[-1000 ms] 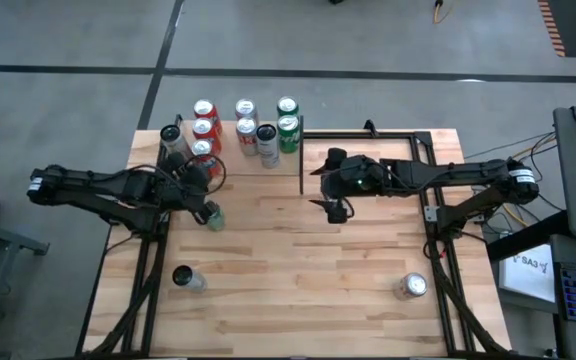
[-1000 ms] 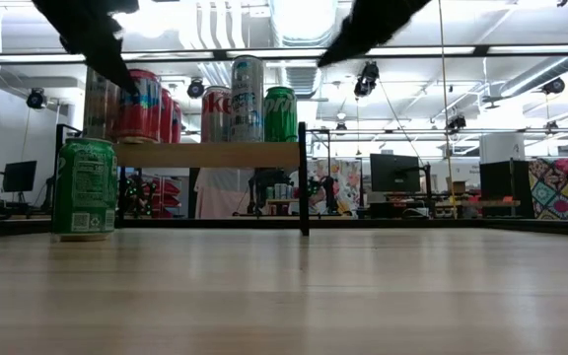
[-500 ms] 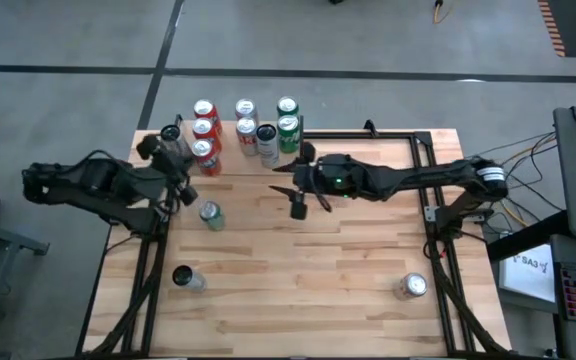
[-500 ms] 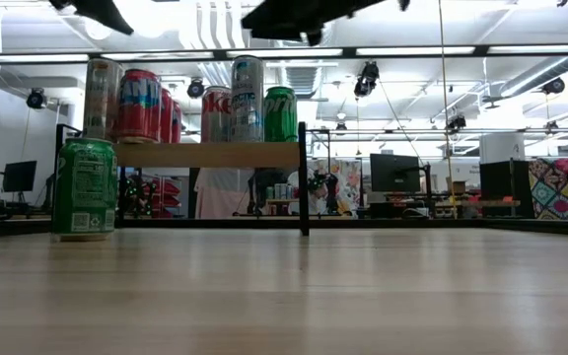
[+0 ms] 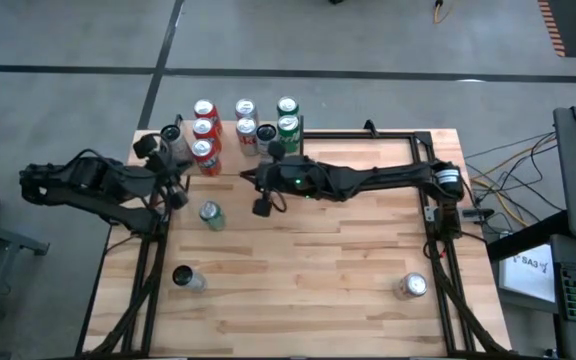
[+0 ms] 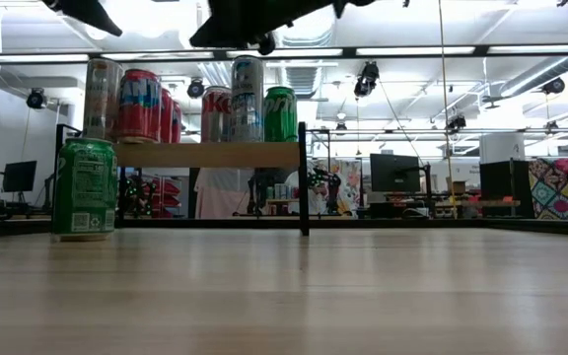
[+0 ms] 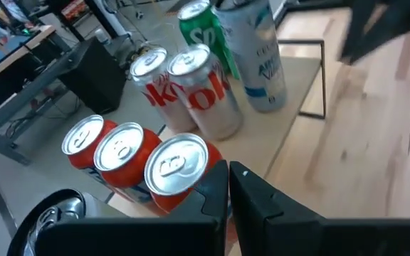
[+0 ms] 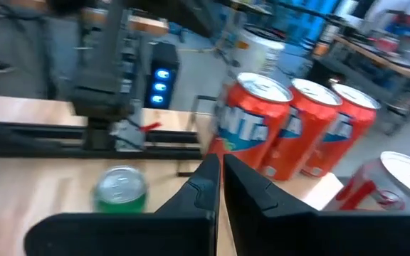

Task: Place canned beverage on shelf
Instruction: Put the red soda can aligned with the other red soda cans on the shelf

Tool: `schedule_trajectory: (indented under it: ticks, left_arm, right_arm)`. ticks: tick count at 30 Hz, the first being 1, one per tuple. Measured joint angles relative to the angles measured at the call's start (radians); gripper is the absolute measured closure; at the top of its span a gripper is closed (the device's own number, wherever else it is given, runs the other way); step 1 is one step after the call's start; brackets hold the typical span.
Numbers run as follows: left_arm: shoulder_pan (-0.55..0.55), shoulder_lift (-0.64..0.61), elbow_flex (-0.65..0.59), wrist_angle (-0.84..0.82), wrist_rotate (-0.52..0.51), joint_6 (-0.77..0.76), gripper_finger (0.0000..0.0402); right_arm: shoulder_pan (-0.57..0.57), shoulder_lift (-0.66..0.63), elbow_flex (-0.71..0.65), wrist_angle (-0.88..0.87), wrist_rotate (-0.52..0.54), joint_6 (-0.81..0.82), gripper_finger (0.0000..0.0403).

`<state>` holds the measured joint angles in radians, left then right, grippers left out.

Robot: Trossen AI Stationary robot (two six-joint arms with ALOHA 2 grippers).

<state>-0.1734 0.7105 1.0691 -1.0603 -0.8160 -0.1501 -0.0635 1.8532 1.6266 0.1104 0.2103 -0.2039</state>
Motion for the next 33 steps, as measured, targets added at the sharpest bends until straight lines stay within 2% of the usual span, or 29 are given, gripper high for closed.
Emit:
schedule_trajectory:
  ticks: [3,14,20,22,27,33]
  left_arm:
    - [0.000,0.002,-0.001,-0.030,0.032,0.008,0.0402]
    - [0.000,0.024,-0.037,-0.033,0.042,0.026,0.0402]
    - [0.000,0.046,-0.079,-0.035,0.076,0.009,0.0402]
    - [0.000,0.049,-0.087,-0.044,0.077,-0.002,0.0402]
    - [0.000,0.052,-0.099,-0.058,0.070,-0.043,0.0402]
    - [0.000,0.050,-0.103,-0.057,0.066,-0.054,0.0402]
  right_arm:
    - [0.000,0.037,0.036,-0.008,0.050,0.000,0.0394]
    - [-0.002,0.176,0.191,-0.008,0.063,0.010,0.0394]
    - [-0.004,0.252,0.292,-0.002,0.203,0.003,0.0394]
    - [-0.007,0.283,0.328,-0.002,0.212,0.008,0.0394]
    - [-0.009,0.341,0.395,-0.010,0.242,0.061,0.0394]
    - [-0.009,0.347,0.401,-0.035,0.265,0.138,0.0394]
